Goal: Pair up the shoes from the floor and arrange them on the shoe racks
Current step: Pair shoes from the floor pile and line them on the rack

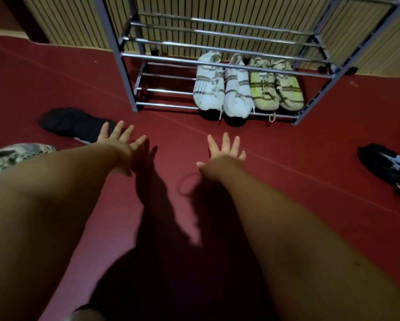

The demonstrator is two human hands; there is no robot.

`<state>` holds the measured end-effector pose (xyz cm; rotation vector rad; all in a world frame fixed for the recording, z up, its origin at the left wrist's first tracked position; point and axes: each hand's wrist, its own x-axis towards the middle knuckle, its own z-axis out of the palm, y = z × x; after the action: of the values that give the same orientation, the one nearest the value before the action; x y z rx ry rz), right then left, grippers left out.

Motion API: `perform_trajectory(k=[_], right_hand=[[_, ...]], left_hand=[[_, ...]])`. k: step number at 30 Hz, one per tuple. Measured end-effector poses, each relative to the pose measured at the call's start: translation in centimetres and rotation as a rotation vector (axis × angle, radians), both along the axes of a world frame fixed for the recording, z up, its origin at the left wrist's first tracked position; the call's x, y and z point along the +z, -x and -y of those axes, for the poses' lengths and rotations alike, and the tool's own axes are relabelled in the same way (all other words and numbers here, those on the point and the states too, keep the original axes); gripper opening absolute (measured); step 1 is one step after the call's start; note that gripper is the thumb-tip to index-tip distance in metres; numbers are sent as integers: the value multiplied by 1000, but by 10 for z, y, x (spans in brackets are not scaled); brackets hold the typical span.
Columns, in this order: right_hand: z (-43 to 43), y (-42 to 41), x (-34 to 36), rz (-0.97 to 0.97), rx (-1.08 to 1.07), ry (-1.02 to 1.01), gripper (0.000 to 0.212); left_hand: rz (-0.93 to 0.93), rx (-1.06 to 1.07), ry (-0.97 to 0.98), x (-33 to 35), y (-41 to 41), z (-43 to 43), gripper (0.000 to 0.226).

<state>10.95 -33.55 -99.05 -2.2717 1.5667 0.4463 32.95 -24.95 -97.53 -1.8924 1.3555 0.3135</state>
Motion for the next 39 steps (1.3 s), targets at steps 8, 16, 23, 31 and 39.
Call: perform_trajectory(k=[8, 16, 23, 31, 39], right_hand=[[-33, -84, -37, 47, 89, -116, 84], [-30, -106, -65, 48, 96, -134, 83], [-19, -91, -72, 24, 60, -152, 82], [-18, -57, -72, 44, -30, -172, 79], [-12, -9, -64, 38, -96, -146, 78]], left_hand=[[-113, 184, 84, -35, -94, -24, 114], [-304, 118, 179, -46, -133, 11, 100], [-186, 19, 161, -68, -133, 29, 97], [-250, 82, 158, -75, -140, 34, 93], [-196, -181, 157, -56, -79, 35, 88]])
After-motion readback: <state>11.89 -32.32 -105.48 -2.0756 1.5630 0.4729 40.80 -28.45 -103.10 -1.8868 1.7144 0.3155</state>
